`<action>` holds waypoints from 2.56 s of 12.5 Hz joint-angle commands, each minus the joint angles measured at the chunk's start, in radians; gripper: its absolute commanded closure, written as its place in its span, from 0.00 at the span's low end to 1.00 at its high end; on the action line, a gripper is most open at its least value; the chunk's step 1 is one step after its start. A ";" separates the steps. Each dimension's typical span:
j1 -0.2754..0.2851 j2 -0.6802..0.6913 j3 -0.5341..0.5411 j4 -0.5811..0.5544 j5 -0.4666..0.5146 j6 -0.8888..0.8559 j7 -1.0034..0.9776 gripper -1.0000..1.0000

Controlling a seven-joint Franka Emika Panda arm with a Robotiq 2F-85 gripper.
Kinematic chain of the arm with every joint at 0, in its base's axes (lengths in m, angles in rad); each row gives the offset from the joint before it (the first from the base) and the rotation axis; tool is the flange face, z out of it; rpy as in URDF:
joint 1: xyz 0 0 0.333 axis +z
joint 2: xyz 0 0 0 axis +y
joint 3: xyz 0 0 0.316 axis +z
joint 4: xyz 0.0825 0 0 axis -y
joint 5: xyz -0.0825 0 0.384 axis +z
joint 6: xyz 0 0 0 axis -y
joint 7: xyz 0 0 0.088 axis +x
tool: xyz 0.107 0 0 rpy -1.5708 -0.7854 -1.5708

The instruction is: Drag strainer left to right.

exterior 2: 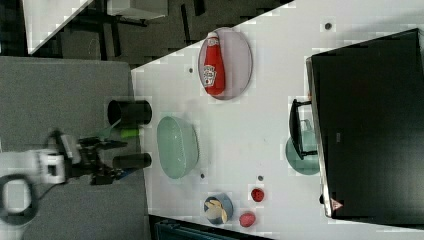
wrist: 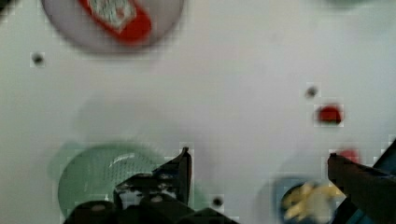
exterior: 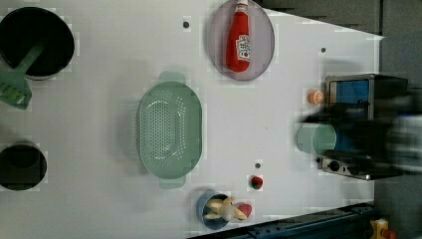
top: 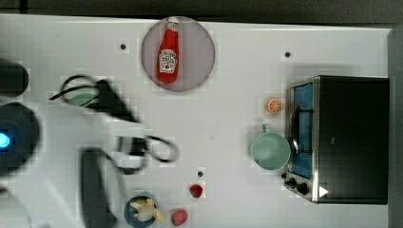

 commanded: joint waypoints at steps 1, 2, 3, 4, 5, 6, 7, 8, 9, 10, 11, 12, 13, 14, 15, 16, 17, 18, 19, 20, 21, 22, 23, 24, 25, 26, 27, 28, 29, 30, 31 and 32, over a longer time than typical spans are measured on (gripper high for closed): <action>0.036 0.078 0.092 -0.037 -0.006 0.095 0.423 0.00; 0.037 0.136 0.126 -0.042 -0.007 0.157 0.519 0.00; 0.039 0.195 0.151 -0.046 -0.014 0.218 0.610 0.00; 0.040 0.253 0.168 -0.051 -0.020 0.275 0.684 0.00; 0.043 0.311 0.175 -0.054 -0.024 0.331 0.738 0.00; 0.046 0.368 0.175 -0.055 -0.029 0.384 0.769 0.00; 0.048 0.424 0.174 -0.057 -0.039 0.433 0.783 0.00; 0.049 0.479 0.168 -0.061 -0.046 0.483 0.784 0.00; 0.050 0.528 0.161 -0.065 -0.056 0.542 0.784 0.00; 0.052 0.574 0.152 -0.066 -0.062 0.608 0.784 0.00; 0.057 0.615 0.140 -0.066 -0.064 0.674 0.784 0.00; 0.063 0.650 0.124 -0.066 -0.065 0.722 0.784 0.00; 0.071 0.678 0.106 -0.066 -0.071 0.749 0.784 0.00; 0.080 0.697 0.088 -0.066 -0.083 0.766 0.784 0.00; 0.090 0.709 0.069 -0.068 -0.088 0.768 0.784 0.00; 0.100 0.710 0.051 -0.075 -0.092 0.768 0.784 0.00; 0.107 0.708 0.035 -0.082 -0.094 0.768 0.784 0.00; 0.108 0.706 0.022 -0.090 -0.094 0.770 0.784 0.00; 0.108 0.704 0.013 -0.096 -0.094 0.771 0.784 0.00; 0.107 0.700 0.000 -0.105 -0.094 0.772 0.784 0.00; 0.105 0.691 -0.017 -0.118 -0.094 0.776 0.784 0.00; 0.102 0.675 -0.038 -0.133 -0.094 0.787 0.783 0.00; 0.100 0.656 -0.058 -0.153 -0.094 0.786 0.782 0.00; 0.096 0.635 -0.074 -0.177 -0.094 0.787 0.778 0.00; 0.091 0.613 -0.091 -0.203 -0.094 0.787 0.778 0.00; 0.087 0.592 -0.109 -0.228 -0.094 0.787 0.774 0.00; 0.080 0.574 -0.124 -0.251 -0.094 0.788 0.758 0.00; 0.073 0.559 -0.141 -0.271 -0.094 0.787 0.731 0.00; 0.066 0.545 -0.160 -0.289 -0.094 0.788 0.697 0.00; 0.059 0.536 -0.180 -0.303 -0.094 0.790 0.663 0.00; 0.052 0.528 -0.202 -0.314 -0.094 0.792 0.635 0.00; 0.046 0.521 -0.226 -0.323 -0.094 0.797 0.609 0.00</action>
